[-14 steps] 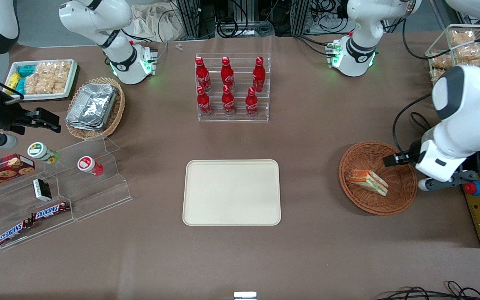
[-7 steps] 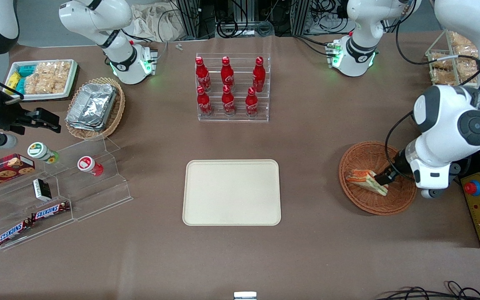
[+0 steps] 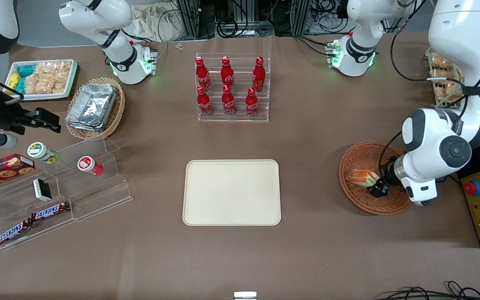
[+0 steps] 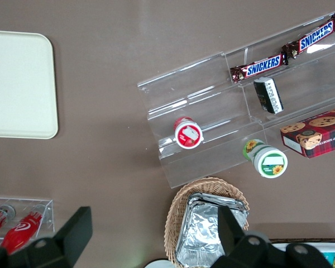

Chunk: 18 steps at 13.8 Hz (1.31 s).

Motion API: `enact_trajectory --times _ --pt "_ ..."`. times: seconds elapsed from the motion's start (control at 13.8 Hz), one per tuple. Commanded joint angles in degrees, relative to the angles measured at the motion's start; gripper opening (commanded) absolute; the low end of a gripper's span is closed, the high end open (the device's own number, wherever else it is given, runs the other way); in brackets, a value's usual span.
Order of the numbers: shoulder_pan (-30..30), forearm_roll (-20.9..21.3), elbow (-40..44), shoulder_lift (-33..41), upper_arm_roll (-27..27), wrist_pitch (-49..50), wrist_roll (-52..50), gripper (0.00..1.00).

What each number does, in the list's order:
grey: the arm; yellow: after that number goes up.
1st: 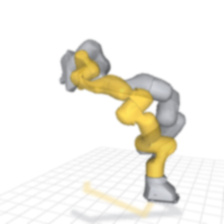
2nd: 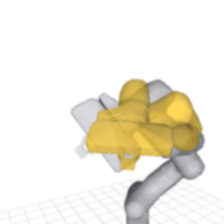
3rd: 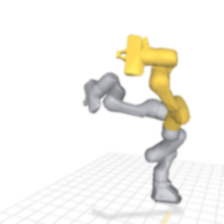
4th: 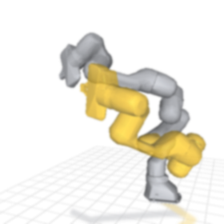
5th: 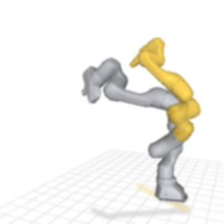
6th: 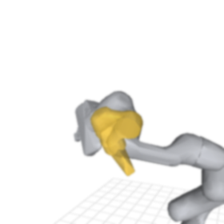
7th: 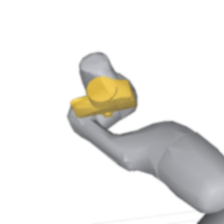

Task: Place sandwich from basket to tray
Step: 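Close the left gripper on the sandwich wedge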

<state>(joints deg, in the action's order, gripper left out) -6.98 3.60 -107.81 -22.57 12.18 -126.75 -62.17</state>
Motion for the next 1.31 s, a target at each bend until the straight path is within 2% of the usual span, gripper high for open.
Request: enact_trajectory --times 0.0,0.36,0.51,0.58,0.73,0.87,0.95,1.02,1.24 --pt "-0.23 2.11 -3.53 0.42 0.04 -4.02 -3.65 0.95" --pt "-0.32 2.47 -4.60 -1.42 0.03 -5.70 -4.63 0.94" --pt "-0.23 2.47 -5.12 -1.86 0.03 -6.32 -4.72 0.90" --pt "-0.23 2.47 -5.21 -1.87 -0.05 -6.49 -5.15 0.83" --pt "-0.32 2.55 -5.13 -1.78 -0.05 -6.41 -6.91 0.49" --pt "-0.32 2.91 -4.60 -1.25 0.03 -4.49 -6.91 0.19" --pt "-0.32 2.91 -3.47 -0.81 0.03 -2.04 -6.91 0.10" --pt "-0.32 2.82 -1.89 -0.29 0.12 0.94 -6.91 0.01" --pt "-0.32 2.47 2.59 2.52 0.38 10.08 -6.30 0.00"
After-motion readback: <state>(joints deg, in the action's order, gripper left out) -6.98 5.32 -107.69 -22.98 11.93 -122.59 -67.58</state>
